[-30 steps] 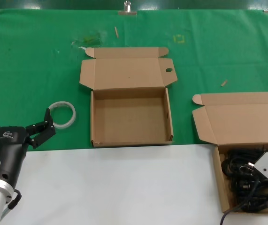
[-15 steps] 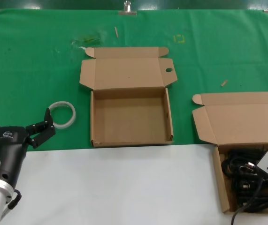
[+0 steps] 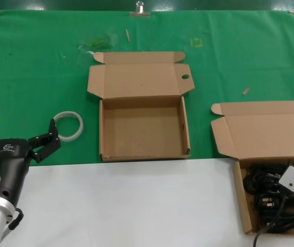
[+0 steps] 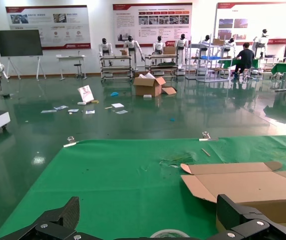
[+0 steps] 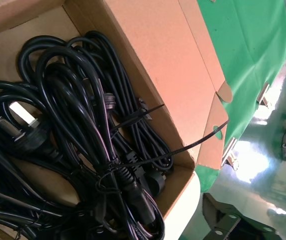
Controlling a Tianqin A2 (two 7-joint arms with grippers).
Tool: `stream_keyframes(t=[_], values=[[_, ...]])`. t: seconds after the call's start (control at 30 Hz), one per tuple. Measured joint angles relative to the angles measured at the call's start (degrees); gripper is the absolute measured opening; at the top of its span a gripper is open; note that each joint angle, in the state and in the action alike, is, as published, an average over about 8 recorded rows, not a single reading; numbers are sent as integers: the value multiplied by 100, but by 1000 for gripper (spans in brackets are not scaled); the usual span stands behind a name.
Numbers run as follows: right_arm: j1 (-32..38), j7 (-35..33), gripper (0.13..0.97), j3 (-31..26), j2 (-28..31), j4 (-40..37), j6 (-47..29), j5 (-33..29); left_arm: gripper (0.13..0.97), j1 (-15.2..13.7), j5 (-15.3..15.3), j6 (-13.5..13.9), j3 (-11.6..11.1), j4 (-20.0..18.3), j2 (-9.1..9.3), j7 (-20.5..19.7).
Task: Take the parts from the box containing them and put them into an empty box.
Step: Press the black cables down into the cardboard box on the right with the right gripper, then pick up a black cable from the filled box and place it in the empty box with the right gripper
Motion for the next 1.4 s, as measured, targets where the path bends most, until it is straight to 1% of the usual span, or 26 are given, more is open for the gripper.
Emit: stream_keyframes(t=[0.07,0.33,0.37,0.63,0.67,0.93,1.23,1.4], values=[[-6,2,752,-10,0,-9,-7,0,965,0,0,0,0,0,0,0],[-26,-28,552,15,-25,8,6,0,965,0,0,0,0,0,0,0],[-26,-42,552,27,-32,13,9,0,965,0,0,0,0,0,0,0],[-29,-93,351,59,-60,52,26,0,965,0,0,0,0,0,0,0],[-33,-84,351,49,-60,57,29,0,965,0,0,0,0,0,0,1],[-84,87,220,-103,-61,121,87,0,965,0,0,0,0,0,0,1],[-151,409,165,-373,-61,287,250,-1,965,0,0,0,0,0,0,1],[-189,674,165,-638,-61,549,463,-28,965,0,0,0,0,0,0,1]])
